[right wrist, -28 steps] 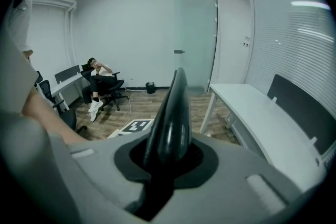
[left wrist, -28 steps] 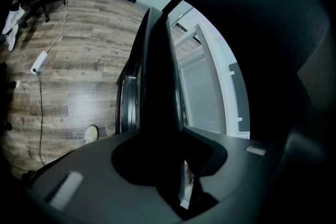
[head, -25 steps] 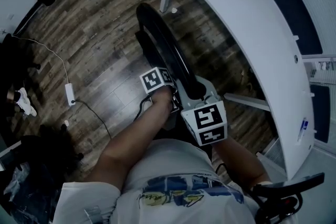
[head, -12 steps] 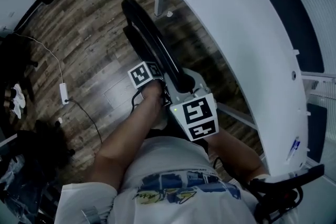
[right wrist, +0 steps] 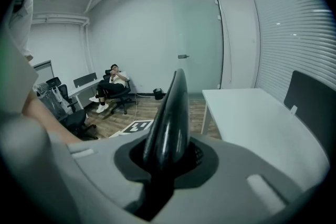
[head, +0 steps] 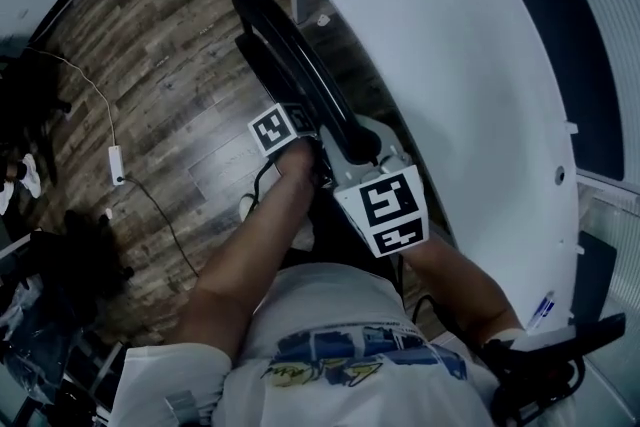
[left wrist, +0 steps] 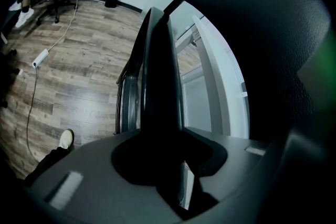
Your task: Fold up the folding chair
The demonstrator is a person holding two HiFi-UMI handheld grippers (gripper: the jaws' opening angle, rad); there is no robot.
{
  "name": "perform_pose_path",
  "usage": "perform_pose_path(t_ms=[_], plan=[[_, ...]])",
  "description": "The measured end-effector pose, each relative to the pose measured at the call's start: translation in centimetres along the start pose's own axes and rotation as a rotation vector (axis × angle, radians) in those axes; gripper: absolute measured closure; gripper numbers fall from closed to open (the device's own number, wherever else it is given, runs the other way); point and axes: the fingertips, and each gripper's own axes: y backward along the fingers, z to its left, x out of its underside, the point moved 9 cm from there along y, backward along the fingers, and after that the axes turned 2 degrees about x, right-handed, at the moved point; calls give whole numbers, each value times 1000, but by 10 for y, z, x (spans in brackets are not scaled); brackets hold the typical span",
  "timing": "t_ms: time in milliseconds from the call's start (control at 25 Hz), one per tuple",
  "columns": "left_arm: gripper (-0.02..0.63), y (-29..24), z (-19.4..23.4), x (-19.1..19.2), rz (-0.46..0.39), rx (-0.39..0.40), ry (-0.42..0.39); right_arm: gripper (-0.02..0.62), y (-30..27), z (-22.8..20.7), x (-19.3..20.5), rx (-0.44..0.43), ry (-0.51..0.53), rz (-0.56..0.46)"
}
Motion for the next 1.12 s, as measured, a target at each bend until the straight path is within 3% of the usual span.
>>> perform_pose_path(t_ms=[760,960,1120], plan=[[479,-73,-56,0,59,-50,-22,537,-4,-113,34,-27,-79,-10],[454,-88,-69,1,99,-15,-92,537,-3,-143,41,-39,-101,-10],[434,-95,-75,-4,100,57,-144,537,-4,-156,42,-40,-107,-15]])
